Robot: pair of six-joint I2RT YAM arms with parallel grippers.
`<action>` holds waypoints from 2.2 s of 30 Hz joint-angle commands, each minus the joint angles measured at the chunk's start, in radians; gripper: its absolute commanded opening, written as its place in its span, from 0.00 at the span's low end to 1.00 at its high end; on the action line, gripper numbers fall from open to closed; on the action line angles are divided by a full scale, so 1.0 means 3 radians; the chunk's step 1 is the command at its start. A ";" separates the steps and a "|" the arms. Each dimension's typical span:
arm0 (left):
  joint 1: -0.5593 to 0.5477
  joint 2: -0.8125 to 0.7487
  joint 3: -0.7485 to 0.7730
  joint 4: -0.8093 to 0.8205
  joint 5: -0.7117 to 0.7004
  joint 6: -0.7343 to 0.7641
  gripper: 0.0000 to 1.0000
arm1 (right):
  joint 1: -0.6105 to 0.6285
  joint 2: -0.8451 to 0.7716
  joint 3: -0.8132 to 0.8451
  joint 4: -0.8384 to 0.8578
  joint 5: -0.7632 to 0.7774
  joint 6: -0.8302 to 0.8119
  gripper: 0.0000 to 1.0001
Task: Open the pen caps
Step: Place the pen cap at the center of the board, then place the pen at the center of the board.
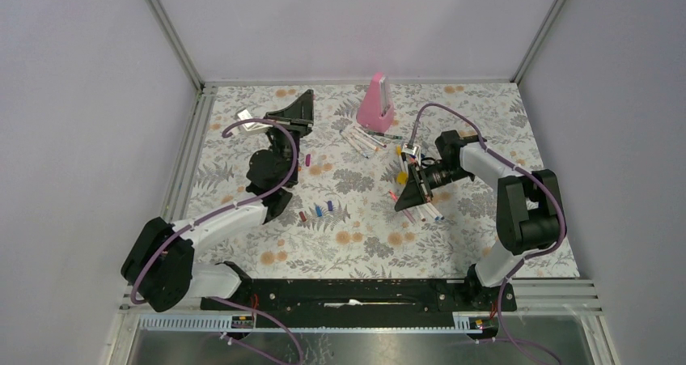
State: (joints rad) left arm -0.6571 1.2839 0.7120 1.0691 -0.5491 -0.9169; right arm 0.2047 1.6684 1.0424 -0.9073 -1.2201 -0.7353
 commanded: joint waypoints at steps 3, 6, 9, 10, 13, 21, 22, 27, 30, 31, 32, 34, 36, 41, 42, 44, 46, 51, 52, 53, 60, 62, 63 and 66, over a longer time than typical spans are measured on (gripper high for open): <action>-0.0008 -0.0450 -0.0127 -0.0828 0.0566 0.0061 0.00 | -0.0119 -0.0329 -0.0012 0.0401 0.0590 0.0339 0.00; -0.0015 -0.0726 -0.0149 -0.1848 0.1054 0.0060 0.00 | -0.0307 -0.0545 -0.0158 0.0766 0.0960 0.0616 0.02; -0.0069 -0.0809 -0.0217 -0.2466 0.1427 0.0033 0.00 | -0.0528 -0.0705 -0.0279 0.1043 0.1268 0.0777 0.04; -0.0123 -0.0799 -0.0224 -0.2637 0.1481 0.0048 0.00 | -0.0598 -0.0736 -0.0308 0.1107 0.1337 0.0822 0.05; -0.0376 -0.0638 -0.0135 -0.3106 0.1406 0.0144 0.00 | -0.0808 -0.0784 -0.0333 0.1168 0.1375 0.0866 0.05; -0.0823 0.0227 0.0211 -0.3837 0.0762 0.0094 0.02 | -0.1001 -0.0755 -0.0354 0.1201 0.1400 0.0900 0.06; -0.0844 0.0336 0.0272 -0.3882 0.0720 0.0102 0.02 | -0.1008 -0.0747 -0.0355 0.1204 0.1403 0.0901 0.06; -0.0860 0.0893 0.0600 -0.4157 0.0583 0.0090 0.03 | -0.1029 -0.0716 -0.0354 0.1204 0.1418 0.0895 0.06; -0.0861 0.1173 0.0793 -0.4362 0.0472 0.0065 0.03 | -0.1045 -0.0716 -0.0357 0.1204 0.1419 0.0886 0.07; -0.0862 0.1249 0.0844 -0.4421 0.0431 0.0061 0.04 | -0.1050 -0.0718 -0.0358 0.1203 0.1417 0.0884 0.07; -0.0859 0.1304 0.0896 -0.4460 0.0412 0.0066 0.05 | -0.1055 -0.0721 -0.0360 0.1203 0.1417 0.0882 0.07; -0.0859 0.1373 0.0933 -0.4502 0.0391 0.0078 0.07 | -0.1059 -0.0718 -0.0358 0.1203 0.1417 0.0882 0.07; -0.0858 0.1411 0.0935 -0.4510 0.0390 0.0079 0.08 | -0.1063 -0.0709 -0.0366 0.1204 0.1429 0.0877 0.07; -0.0852 0.1488 0.0949 -0.4525 0.0403 0.0106 0.14 | -0.1070 -0.0656 -0.0360 0.1203 0.1514 0.0876 0.08; -0.0855 0.1501 0.0957 -0.4533 0.0408 0.0106 0.15 | -0.1072 -0.0649 -0.0365 0.1200 0.1524 0.0876 0.08; -0.0853 0.1509 0.0965 -0.4537 0.0413 0.0106 0.18 | -0.1071 -0.0627 -0.0370 0.1201 0.1546 0.0874 0.09; -0.0853 0.1492 0.0970 -0.4540 0.0410 0.0115 0.22 | -0.1071 -0.0602 -0.0375 0.1198 0.1600 0.0849 0.09; -0.0853 0.1366 0.0976 -0.4578 0.0385 0.0135 0.33 | -0.1071 -0.0511 -0.0394 0.1179 0.1752 0.0742 0.11; -0.0856 0.1324 0.0976 -0.4594 0.0371 0.0136 0.33 | -0.1071 -0.0474 -0.0401 0.1159 0.1762 0.0712 0.11; -0.0855 0.1265 0.0971 -0.4601 0.0364 0.0144 0.34 | -0.1071 -0.0438 -0.0397 0.1136 0.1772 0.0672 0.11; -0.0855 0.0758 0.0896 -0.4596 0.0334 0.0218 0.43 | -0.1071 -0.0156 -0.0345 0.0989 0.1925 0.0485 0.15; -0.0854 0.0578 0.0848 -0.4564 0.0324 0.0287 0.48 | -0.1066 -0.0109 -0.0343 0.0992 0.1942 0.0486 0.17; -0.0852 0.0485 0.0806 -0.4531 0.0320 0.0327 0.51 | -0.1066 -0.0091 -0.0341 0.0994 0.1949 0.0483 0.19; -0.0856 0.0182 0.0611 -0.4354 0.0321 0.0462 0.66 | -0.1066 -0.0042 -0.0335 0.0994 0.1960 0.0502 0.24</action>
State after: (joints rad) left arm -0.9115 1.4548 0.9558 -0.3107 -0.4236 -0.8379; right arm -0.1123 1.6421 0.9279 -0.5907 -0.6502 -0.5636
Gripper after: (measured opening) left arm 0.569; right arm 0.217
